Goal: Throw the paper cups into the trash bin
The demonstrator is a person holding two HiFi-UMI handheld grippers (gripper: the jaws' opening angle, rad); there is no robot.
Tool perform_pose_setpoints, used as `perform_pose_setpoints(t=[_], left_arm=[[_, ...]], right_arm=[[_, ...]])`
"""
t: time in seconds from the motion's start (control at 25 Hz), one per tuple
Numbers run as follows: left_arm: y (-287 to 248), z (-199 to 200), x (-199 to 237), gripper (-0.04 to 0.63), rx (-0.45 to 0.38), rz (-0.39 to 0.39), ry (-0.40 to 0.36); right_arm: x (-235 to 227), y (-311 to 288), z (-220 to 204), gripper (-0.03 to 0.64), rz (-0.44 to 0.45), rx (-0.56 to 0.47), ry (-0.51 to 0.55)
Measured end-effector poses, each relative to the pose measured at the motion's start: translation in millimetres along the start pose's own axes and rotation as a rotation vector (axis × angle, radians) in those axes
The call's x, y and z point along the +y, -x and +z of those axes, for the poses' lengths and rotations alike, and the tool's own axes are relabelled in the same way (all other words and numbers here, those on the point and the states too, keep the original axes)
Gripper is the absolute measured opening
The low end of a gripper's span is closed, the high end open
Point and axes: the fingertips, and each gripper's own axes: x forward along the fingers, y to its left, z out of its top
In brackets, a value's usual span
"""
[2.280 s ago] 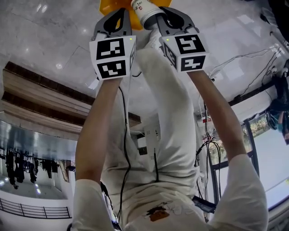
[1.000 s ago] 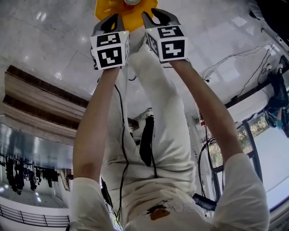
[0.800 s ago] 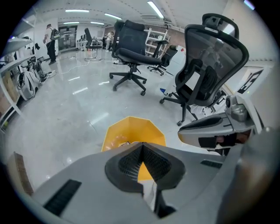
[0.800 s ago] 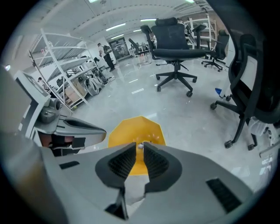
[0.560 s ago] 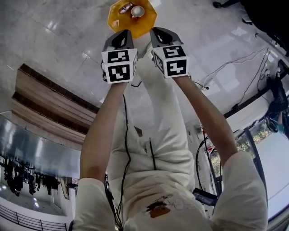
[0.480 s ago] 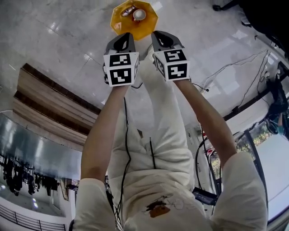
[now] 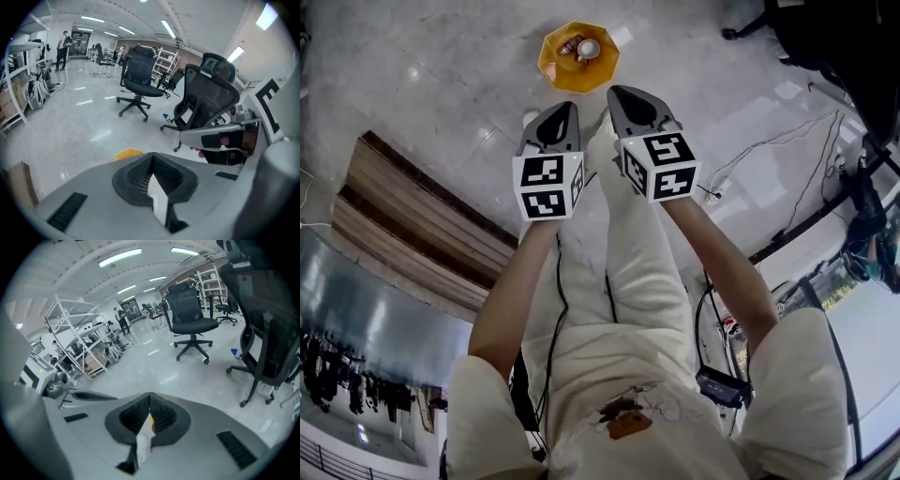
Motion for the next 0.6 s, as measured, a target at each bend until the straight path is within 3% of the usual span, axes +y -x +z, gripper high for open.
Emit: perform_pose_setpoints(t=[0.28, 0.6], left_arm=[[76, 53, -22, 0.005, -0.107, -0.016, 0.038], [169, 116, -55, 0.005, -0.229, -0.001, -0.006]], right_arm=[[43, 67, 67, 0.008, 0.033, -0.085, 0.032], [85, 147, 120, 0.008, 0.062, -0.131, 0.108]])
